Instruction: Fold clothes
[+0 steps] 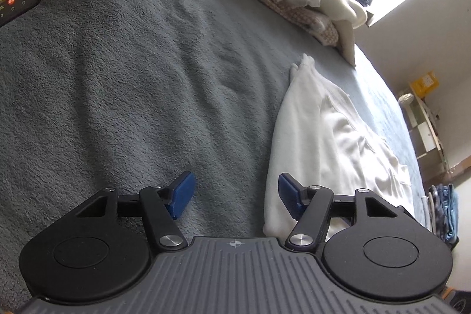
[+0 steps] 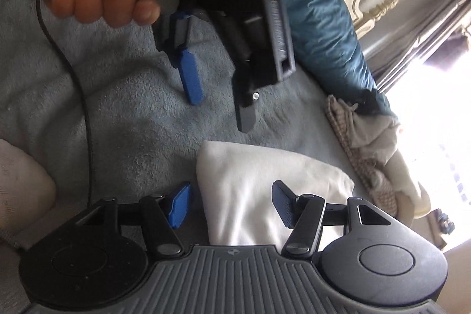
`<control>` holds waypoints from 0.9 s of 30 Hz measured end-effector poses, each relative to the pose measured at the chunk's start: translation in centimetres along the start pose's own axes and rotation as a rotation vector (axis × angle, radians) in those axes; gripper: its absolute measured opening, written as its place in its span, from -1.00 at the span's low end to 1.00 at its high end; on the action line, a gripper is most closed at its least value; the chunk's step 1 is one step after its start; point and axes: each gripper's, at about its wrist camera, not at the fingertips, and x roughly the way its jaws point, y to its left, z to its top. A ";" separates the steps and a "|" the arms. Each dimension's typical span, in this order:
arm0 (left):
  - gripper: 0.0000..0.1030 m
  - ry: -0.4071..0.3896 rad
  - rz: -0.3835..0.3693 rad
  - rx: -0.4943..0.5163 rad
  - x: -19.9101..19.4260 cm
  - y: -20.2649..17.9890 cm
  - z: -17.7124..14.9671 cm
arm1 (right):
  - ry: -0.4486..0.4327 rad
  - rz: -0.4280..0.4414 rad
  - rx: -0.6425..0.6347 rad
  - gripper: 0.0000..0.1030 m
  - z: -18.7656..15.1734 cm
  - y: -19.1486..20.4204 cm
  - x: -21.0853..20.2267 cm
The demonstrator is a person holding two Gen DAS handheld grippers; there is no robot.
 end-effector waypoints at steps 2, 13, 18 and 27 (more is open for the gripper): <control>0.23 0.002 -0.003 0.012 0.1 -0.2 0.0 | 0.001 -0.017 0.005 0.07 0.1 0.1 0.3; 0.24 -0.005 -0.019 0.031 0.5 -1.0 0.1 | 0.001 -0.038 -0.002 -0.42 0.1 0.8 0.7; 0.27 -0.009 -0.025 0.023 0.6 -1.2 0.0 | -0.014 -0.052 0.072 -0.70 0.2 -0.1 0.3; 0.34 -0.009 -0.029 0.010 0.7 -1.0 0.0 | 0.021 -0.090 0.105 -0.66 0.2 -0.4 0.8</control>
